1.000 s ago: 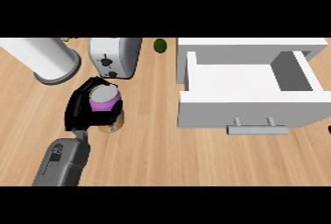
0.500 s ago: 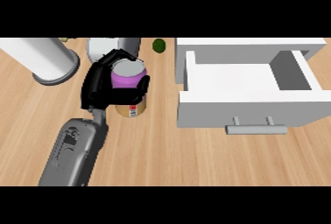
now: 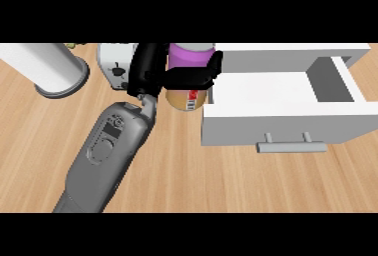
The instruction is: Pick up the can, place it into the drawer and close the drawer
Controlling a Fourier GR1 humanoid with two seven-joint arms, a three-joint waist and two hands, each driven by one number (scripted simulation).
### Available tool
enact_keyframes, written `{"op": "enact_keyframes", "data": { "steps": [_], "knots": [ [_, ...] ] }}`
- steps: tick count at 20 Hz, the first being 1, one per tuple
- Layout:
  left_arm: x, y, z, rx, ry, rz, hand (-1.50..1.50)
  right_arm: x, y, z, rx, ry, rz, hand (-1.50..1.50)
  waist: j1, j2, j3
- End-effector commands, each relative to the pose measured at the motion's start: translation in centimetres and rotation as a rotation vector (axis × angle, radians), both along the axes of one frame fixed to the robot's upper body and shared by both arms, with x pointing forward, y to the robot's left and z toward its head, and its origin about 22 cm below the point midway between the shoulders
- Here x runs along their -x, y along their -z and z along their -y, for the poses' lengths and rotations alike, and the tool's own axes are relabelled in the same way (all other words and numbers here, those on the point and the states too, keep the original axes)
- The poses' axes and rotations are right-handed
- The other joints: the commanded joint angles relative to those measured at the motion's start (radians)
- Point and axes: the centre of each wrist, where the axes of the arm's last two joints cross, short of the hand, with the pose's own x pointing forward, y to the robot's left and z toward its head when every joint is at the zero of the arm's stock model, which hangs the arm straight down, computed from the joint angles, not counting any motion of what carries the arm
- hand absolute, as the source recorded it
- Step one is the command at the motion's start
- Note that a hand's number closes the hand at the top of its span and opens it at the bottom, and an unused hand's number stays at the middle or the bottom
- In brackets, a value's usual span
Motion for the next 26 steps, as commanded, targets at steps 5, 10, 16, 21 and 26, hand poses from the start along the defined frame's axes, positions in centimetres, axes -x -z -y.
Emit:
{"op": "enact_keyframes", "data": {
  "steps": [5, 10, 16, 21, 26],
  "knots": [
    [-1.9, -3.2, 5.1, -0.036, -0.005, 0.012, 1.50, -0.4, -1.1, -0.9, 0.012, -0.019, -0.016, -1.50, -0.010, 0.003, 0.000],
    [-2.3, -6.0, 7.6, -0.043, -0.014, 0.000, 1.50, 0.4, -0.9, 0.2, 0.003, 0.003, 0.005, -1.50, -0.017, 0.001, 0.000],
    [-4.4, -6.7, 8.8, -0.069, -0.016, -0.018, 1.50, -0.2, -1.0, -1.1, -0.016, -0.019, -0.007, -1.50, -0.029, 0.006, 0.001],
    [-5.0, -8.0, 10.0, -0.104, -0.013, -0.022, 1.50, -1.0, -0.6, 0.0, 0.021, -0.022, -0.008, -1.50, -0.040, 0.009, 0.001],
    [-6.5, -7.7, 9.5, -0.115, -0.011, -0.028, 1.50, -2.0, -1.0, -0.2, 0.017, -0.030, 0.002, -1.50, -0.039, 0.016, 0.001]
  ]
}}
